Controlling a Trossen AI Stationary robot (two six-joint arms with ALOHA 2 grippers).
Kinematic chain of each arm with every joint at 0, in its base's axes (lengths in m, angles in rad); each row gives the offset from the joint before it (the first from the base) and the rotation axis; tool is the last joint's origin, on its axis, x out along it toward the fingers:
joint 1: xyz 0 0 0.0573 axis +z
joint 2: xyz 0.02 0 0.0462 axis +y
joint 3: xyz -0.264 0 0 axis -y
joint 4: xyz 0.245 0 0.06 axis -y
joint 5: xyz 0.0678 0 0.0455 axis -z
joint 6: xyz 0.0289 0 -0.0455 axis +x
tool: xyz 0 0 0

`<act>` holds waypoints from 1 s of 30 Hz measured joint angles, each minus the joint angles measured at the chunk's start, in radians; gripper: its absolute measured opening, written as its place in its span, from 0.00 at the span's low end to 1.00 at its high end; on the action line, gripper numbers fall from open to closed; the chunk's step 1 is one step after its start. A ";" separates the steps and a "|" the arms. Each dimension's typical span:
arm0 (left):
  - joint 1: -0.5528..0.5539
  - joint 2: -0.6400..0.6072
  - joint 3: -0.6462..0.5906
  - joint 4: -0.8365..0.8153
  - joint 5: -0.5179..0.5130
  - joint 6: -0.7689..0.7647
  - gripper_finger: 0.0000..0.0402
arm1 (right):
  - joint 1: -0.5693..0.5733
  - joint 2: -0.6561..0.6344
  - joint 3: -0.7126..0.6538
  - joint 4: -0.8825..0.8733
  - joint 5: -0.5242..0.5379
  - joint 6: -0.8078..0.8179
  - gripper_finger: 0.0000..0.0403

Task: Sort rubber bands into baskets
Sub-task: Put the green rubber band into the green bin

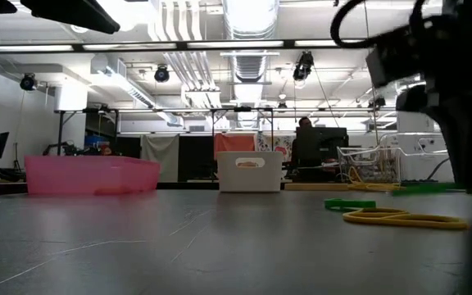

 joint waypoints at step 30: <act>0.009 0.000 0.000 0.004 0.000 0.000 0.24 | -0.036 -0.481 -0.173 -0.584 -0.177 0.481 0.02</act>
